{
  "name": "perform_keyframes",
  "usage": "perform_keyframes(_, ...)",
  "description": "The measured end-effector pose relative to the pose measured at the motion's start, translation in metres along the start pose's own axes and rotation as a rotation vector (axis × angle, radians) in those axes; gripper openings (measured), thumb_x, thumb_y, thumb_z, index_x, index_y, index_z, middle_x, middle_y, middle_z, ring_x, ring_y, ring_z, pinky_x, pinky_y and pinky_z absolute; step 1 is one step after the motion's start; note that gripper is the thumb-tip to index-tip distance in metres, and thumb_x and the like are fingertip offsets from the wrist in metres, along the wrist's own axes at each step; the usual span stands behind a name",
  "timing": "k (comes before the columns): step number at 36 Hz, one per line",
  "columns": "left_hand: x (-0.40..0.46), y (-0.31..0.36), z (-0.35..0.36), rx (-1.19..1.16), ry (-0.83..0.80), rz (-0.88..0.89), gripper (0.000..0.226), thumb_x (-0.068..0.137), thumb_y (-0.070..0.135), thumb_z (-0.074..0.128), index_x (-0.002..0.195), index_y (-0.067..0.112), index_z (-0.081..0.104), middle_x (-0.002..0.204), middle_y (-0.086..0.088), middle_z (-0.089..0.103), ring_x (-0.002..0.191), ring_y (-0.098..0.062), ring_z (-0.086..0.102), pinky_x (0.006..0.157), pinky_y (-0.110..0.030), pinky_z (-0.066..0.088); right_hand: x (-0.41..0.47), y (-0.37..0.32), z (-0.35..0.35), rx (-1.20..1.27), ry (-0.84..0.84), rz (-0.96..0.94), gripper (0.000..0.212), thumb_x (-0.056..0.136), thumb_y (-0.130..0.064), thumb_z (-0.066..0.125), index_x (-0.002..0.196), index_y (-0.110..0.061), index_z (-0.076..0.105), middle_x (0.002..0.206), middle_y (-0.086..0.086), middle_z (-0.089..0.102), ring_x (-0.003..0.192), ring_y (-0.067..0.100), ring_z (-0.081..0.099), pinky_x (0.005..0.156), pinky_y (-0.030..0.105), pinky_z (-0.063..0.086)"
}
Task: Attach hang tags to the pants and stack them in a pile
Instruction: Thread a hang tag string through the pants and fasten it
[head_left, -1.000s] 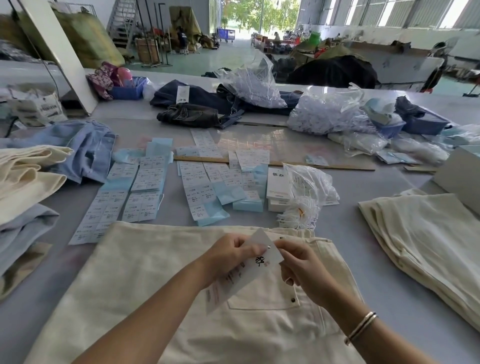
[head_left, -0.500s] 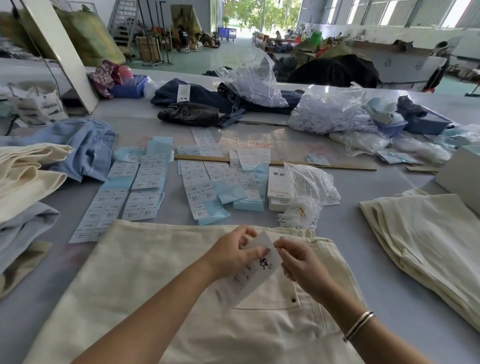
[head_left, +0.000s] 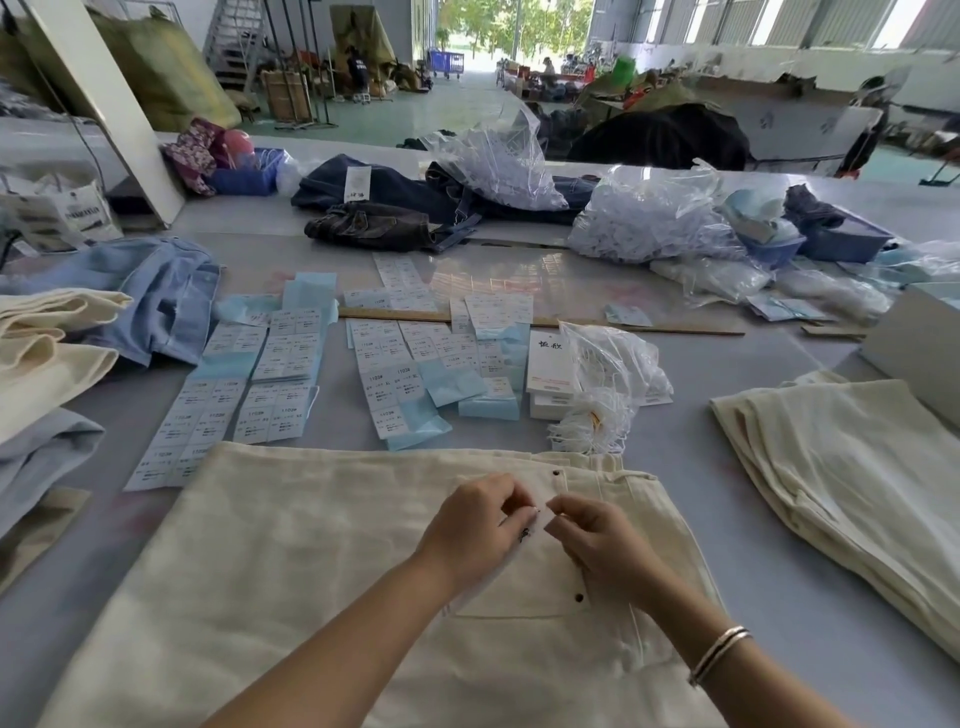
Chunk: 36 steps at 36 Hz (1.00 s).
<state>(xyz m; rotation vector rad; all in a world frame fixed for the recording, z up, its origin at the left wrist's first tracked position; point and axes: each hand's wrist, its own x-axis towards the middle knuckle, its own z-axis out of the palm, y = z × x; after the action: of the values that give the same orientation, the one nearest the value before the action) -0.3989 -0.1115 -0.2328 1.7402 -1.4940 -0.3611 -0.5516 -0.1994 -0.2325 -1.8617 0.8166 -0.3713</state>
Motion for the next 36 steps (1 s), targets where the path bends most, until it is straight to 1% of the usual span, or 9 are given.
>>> perform_keyframes(4,0.013,0.007,-0.01,0.317,-0.151,0.094,0.012,0.092,0.027,0.056,0.096,0.02,0.065,0.097,0.006,0.069,0.09,-0.014,0.062,0.089,-0.032,0.046,-0.003,0.011,-0.015,0.089,0.231,0.043,0.016,0.089,-0.032,0.063,0.103,-0.038,0.066,0.089,-0.008,0.066,0.063,-0.001,0.06,0.059,0.015,0.045)
perform_keyframes(7,0.029,0.02,-0.016,0.614,-0.322,0.142,0.017,0.094,0.029,0.048,0.101,0.024,0.064,0.106,0.006,0.067,0.101,-0.017,0.057,0.097,-0.037,0.038,-0.006,0.016,-0.025,0.225,0.465,0.05,0.015,0.092,-0.025,0.06,0.098,-0.036,0.068,0.103,-0.007,0.07,0.068,-0.003,0.059,0.062,0.02,0.044)
perform_keyframes(10,0.046,0.038,-0.012,0.455,-0.324,0.104,0.017,0.094,0.031,0.053,0.1,0.02,0.064,0.103,0.003,0.067,0.097,-0.018,0.059,0.091,-0.037,0.044,-0.01,0.016,-0.029,0.149,0.418,-0.048,0.021,0.09,-0.026,0.063,0.103,-0.041,0.069,0.1,-0.017,0.069,0.074,-0.002,0.057,0.067,0.022,0.045)
perform_keyframes(13,0.064,0.057,-0.003,0.114,-0.288,0.023,0.015,0.091,0.029,0.061,0.099,0.017,0.067,0.098,0.001,0.067,0.087,-0.014,0.059,0.081,-0.03,0.049,-0.013,0.007,-0.027,0.221,0.296,-0.082,0.017,0.082,-0.04,0.063,0.096,-0.04,0.073,0.078,-0.015,0.068,0.054,0.001,0.05,0.049,0.02,0.044)
perform_keyframes(16,0.077,0.065,0.011,-0.062,-0.238,-0.052,0.015,0.092,0.026,0.062,0.102,0.016,0.067,0.1,-0.001,0.068,0.086,-0.012,0.059,0.077,-0.023,0.045,-0.008,0.003,-0.032,0.459,0.388,-0.014,0.013,0.083,-0.029,0.065,0.076,-0.025,0.076,0.067,-0.003,0.067,0.046,0.003,0.042,0.043,0.019,0.037)
perform_keyframes(21,0.089,0.06,0.04,-0.211,-0.25,-0.192,0.018,0.095,0.023,0.058,0.108,0.015,0.066,0.102,0.0,0.064,0.089,-0.011,0.056,0.068,-0.012,0.04,-0.011,0.008,-0.055,0.679,0.532,0.117,0.016,0.089,-0.016,0.063,0.079,-0.015,0.076,0.073,0.002,0.07,0.04,0.003,0.034,0.039,0.016,0.035)
perform_keyframes(26,0.095,0.047,0.07,0.062,-0.257,-0.27,0.021,0.097,0.024,0.05,0.109,0.017,0.066,0.116,-0.004,0.062,0.103,-0.022,0.059,0.091,-0.035,0.049,-0.012,0.012,-0.077,0.703,0.526,0.235,0.014,0.091,-0.008,0.06,0.089,-0.009,0.073,0.081,0.004,0.072,0.038,0.005,0.029,0.035,0.017,0.032)
perform_keyframes(32,0.105,0.047,0.079,0.18,-0.324,-0.204,0.028,0.089,0.044,0.06,0.091,0.018,0.071,0.1,-0.003,0.065,0.087,-0.018,0.059,0.068,-0.027,0.044,-0.012,0.01,-0.089,0.536,0.373,0.267,0.017,0.089,-0.003,0.061,0.104,-0.011,0.064,0.08,0.006,0.07,0.042,0.007,0.033,0.039,0.019,0.033)
perform_keyframes(36,0.109,0.042,0.079,0.077,-0.326,-0.226,0.025,0.083,0.043,0.069,0.094,0.02,0.071,0.102,0.0,0.069,0.095,-0.017,0.063,0.079,-0.03,0.05,-0.005,0.012,-0.088,0.375,0.362,0.303,0.009,0.089,-0.009,0.064,0.096,-0.006,0.059,0.068,0.003,0.061,0.042,0.005,0.035,0.04,0.02,0.034)
